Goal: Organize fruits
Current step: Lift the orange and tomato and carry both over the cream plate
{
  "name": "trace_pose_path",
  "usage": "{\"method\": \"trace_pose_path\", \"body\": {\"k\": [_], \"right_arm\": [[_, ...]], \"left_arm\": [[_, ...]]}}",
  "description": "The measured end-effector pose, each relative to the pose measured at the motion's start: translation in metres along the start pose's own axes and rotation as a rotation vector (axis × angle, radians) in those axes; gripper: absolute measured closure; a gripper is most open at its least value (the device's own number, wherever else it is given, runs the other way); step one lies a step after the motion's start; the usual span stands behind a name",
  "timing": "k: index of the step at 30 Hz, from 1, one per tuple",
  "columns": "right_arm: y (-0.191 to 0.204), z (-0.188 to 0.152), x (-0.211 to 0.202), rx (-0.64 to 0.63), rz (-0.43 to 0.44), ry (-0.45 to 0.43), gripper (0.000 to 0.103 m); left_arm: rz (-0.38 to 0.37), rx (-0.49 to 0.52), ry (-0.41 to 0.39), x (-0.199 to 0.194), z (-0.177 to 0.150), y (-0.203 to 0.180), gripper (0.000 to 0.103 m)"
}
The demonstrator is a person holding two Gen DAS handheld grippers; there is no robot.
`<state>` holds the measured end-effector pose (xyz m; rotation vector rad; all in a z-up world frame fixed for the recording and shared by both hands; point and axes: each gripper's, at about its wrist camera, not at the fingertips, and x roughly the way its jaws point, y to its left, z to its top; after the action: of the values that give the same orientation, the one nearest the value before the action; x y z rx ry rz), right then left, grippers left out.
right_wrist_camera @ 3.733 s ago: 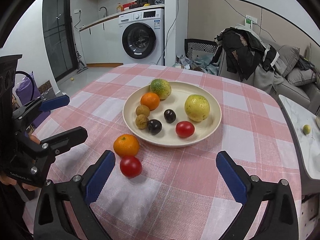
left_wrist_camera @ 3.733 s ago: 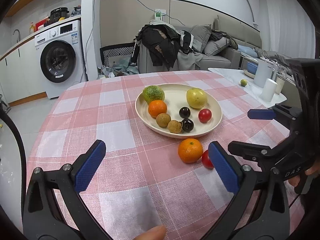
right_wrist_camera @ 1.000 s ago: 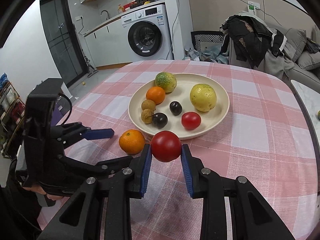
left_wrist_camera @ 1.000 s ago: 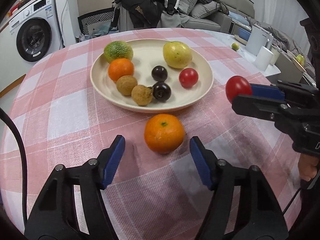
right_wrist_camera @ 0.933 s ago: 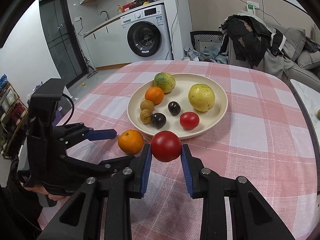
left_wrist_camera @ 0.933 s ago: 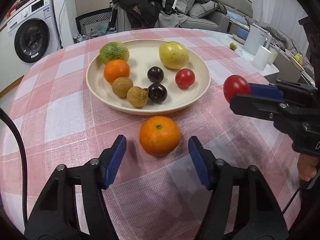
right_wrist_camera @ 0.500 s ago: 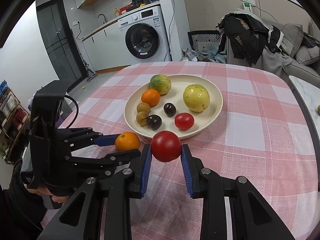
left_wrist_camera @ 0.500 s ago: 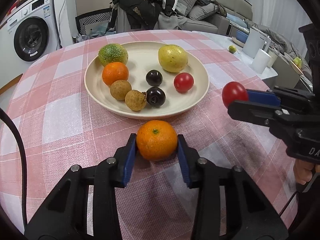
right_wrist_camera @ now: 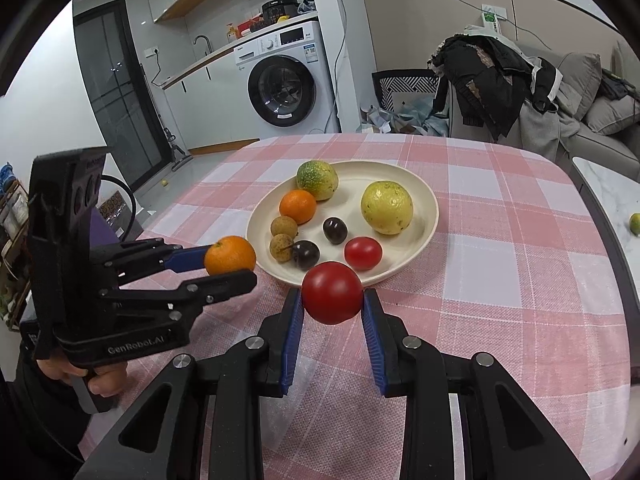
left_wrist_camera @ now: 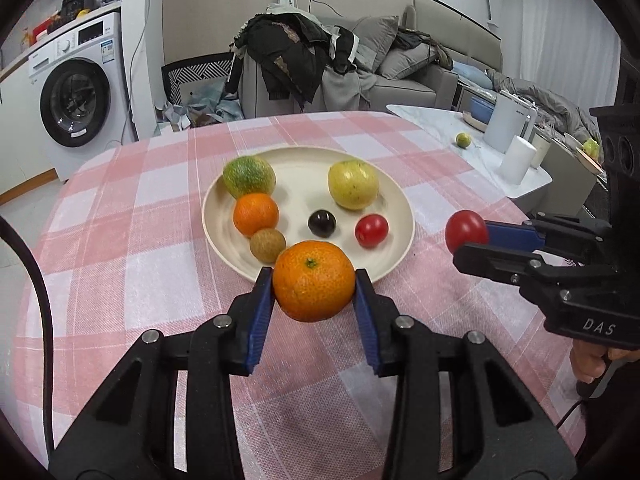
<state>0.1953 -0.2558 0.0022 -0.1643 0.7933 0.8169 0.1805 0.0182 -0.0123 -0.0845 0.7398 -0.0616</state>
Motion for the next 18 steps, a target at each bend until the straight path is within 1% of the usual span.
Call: {"method": "trace_pose_path", "body": {"k": [4, 9, 18], "right_arm": [[0.002, 0.005, -0.006, -0.015, -0.005, -0.023, 0.073], [-0.003, 0.014, -0.009, -0.02, -0.033, -0.036, 0.073], [-0.017, 0.026, -0.006, -0.012, -0.061, -0.04, 0.073]], "left_arm": [[0.009, -0.003, -0.025, -0.005, 0.008, 0.003, 0.067], [0.015, -0.011, -0.037, -0.006, 0.016, 0.006, 0.067], [0.022, -0.004, -0.049, 0.005, 0.028, 0.004, 0.067]]}}
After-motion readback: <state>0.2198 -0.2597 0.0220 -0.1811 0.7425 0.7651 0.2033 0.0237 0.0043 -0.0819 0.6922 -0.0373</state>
